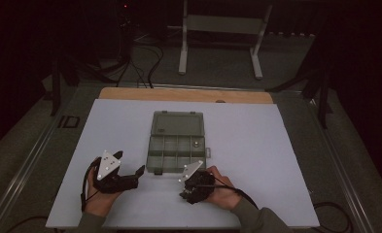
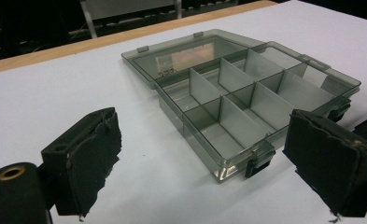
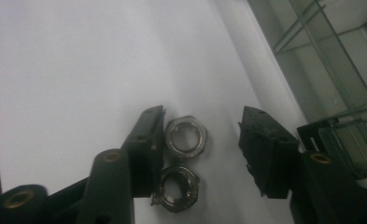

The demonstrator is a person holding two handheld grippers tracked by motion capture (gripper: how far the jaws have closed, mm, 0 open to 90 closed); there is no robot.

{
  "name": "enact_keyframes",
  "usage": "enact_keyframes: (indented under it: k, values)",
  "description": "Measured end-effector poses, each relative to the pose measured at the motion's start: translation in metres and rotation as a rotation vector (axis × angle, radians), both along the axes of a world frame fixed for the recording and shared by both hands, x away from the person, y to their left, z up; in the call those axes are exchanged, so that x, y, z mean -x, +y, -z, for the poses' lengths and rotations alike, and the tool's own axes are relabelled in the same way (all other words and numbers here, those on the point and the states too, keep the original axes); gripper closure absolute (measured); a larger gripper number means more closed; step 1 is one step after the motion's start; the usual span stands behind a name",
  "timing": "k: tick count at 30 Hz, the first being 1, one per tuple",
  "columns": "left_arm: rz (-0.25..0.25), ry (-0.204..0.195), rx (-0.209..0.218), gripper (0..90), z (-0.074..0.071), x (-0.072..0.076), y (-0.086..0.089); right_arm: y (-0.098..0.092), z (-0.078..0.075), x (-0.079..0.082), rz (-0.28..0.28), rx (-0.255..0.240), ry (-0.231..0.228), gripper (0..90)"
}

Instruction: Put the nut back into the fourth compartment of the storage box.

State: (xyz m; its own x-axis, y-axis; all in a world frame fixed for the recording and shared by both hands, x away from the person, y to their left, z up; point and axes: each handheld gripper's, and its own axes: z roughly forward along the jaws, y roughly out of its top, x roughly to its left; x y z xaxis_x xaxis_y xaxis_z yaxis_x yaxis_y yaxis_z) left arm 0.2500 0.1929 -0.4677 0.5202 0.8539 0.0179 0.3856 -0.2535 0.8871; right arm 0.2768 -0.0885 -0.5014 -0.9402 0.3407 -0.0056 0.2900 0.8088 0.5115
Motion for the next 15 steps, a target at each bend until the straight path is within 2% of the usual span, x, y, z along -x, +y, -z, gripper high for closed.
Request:
enact_keyframes:
  k: [15]
  values:
    - [0.002,0.000,0.000,10.6,0.0004,-0.0002,-0.0005,-0.0004,-0.0008,-0.0008,-0.004,0.004,0.038,69.1]
